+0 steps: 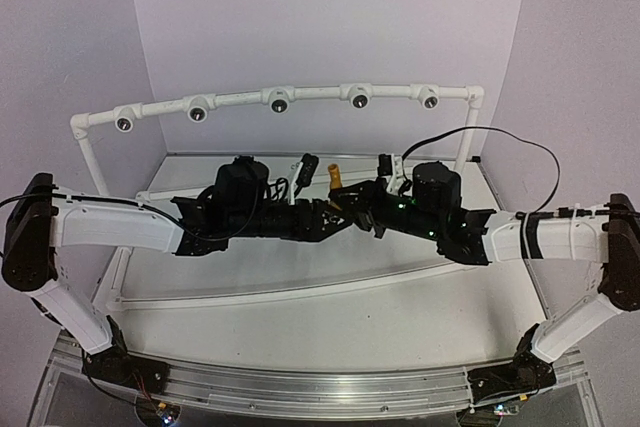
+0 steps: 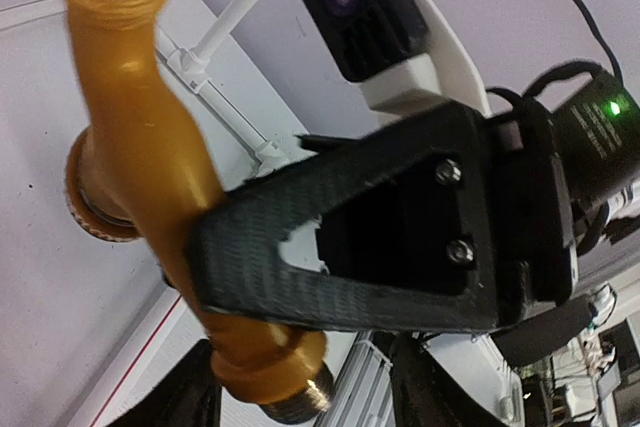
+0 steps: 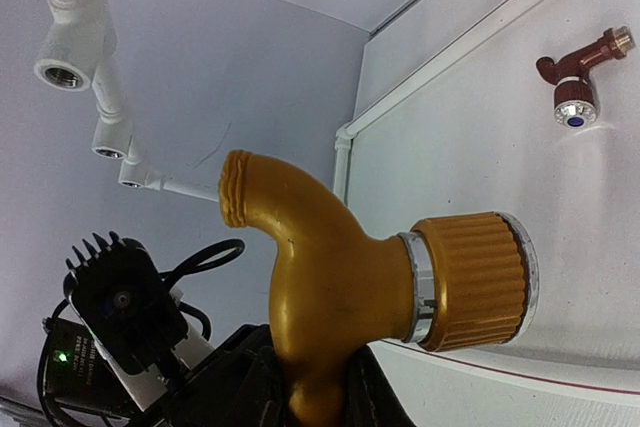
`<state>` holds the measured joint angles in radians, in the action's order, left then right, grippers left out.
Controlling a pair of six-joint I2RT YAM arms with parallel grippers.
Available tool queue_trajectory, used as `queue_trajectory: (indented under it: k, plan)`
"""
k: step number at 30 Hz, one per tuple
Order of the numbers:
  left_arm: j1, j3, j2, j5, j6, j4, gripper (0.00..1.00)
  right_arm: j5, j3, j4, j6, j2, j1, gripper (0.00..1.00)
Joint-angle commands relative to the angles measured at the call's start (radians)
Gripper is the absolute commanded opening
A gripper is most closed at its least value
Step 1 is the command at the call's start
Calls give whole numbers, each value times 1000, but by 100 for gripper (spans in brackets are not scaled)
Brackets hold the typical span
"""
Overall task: Install the water faucets
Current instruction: Pass from the right arm to the left, then pass from the left arm to the right
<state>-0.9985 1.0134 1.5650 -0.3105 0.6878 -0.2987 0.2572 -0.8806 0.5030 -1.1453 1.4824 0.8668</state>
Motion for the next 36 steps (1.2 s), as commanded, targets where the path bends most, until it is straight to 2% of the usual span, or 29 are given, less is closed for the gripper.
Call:
queue_trajectory:
  k: [1,3,6,10,11,14,16,17,18,22,26,28,31,34,36]
  plan:
    - [3,41,-13,57,-1,-52,40,-43,14,81,-17,-49,32,0]
    - [3,34,-21,68,-5,-51,32,-53,18,84,-17,-53,42,0]
    - [4,5,-52,116,-11,-50,28,-41,20,85,-16,-54,50,0]
    - [8,-12,-80,143,-22,-38,37,-51,25,76,-3,-63,62,0]
    - [9,-13,-83,147,-26,-35,34,-51,23,70,3,-63,63,0]
    - [11,-18,-93,165,-39,-27,12,-31,17,59,17,-65,67,0]
    - [11,-22,-103,166,-59,-21,3,-19,18,47,35,-70,68,0]
    - [12,-22,-108,158,-74,-16,1,-12,16,30,53,-73,68,2]
    - [12,-24,-114,146,-90,-13,0,-7,16,15,70,-77,68,7]
    - [21,-54,-156,54,-153,-4,0,18,40,-61,262,-134,68,57]
    - [62,-89,-206,-172,-203,24,0,-31,1,-364,610,-250,68,93]
    - [80,-104,-220,-316,-207,26,0,-33,-58,-537,799,-282,68,98]
    - [89,-118,-229,-529,-220,27,0,100,-196,-766,1026,-279,68,98]
    - [87,-119,-233,-689,-223,27,0,184,-301,-873,1140,-261,67,98]
    - [86,-122,-246,-745,-224,27,0,208,-355,-922,1185,-234,66,98]
